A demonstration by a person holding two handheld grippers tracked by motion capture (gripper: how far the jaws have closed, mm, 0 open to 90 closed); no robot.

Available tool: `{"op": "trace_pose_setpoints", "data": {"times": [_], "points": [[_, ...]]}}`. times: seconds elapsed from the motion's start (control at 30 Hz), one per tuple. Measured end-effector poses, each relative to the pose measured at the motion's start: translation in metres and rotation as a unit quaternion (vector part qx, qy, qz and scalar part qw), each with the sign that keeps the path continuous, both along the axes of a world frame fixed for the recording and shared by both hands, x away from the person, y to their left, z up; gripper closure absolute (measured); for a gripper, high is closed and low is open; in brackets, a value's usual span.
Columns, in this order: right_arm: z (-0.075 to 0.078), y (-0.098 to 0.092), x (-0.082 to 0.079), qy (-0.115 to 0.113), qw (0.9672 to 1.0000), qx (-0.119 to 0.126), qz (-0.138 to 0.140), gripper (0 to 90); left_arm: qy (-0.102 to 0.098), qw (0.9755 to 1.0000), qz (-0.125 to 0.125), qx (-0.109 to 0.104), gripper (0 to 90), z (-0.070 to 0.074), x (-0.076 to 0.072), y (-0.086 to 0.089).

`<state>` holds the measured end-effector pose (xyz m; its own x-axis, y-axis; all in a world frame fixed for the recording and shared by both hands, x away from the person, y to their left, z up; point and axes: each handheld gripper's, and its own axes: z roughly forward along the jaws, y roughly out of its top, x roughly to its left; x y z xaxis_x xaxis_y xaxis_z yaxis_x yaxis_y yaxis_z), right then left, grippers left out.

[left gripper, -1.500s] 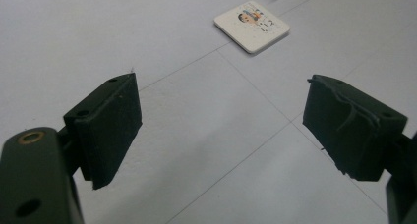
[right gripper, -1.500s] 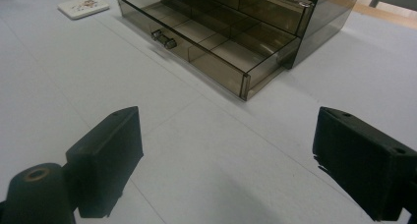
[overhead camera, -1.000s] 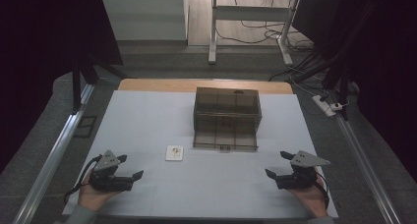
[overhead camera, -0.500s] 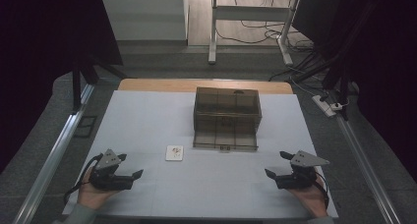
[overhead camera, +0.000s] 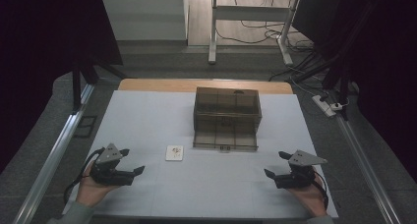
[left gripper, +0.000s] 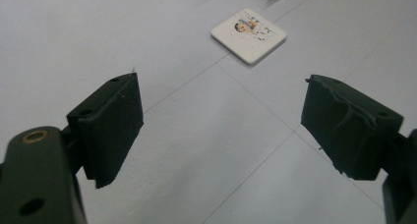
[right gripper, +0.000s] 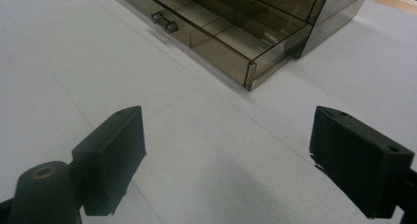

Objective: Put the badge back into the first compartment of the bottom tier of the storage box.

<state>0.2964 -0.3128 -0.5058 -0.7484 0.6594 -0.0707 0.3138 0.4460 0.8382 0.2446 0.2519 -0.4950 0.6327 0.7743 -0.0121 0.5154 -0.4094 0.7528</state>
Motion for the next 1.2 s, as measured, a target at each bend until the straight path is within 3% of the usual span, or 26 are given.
{"op": "trace_pose_setpoints", "data": {"times": [0.5,1.2], "points": [[-0.001,0.001,0.001,0.005,1.0000,-0.005,0.004,13.5,0.004,0.9994,-0.035,0.009,16.6,0.007,0.013,-0.007],[-0.002,0.002,0.002,0.008,0.9999,-0.007,0.008,13.5,0.024,0.9965,-0.079,0.013,16.9,0.012,0.044,-0.034]]}}
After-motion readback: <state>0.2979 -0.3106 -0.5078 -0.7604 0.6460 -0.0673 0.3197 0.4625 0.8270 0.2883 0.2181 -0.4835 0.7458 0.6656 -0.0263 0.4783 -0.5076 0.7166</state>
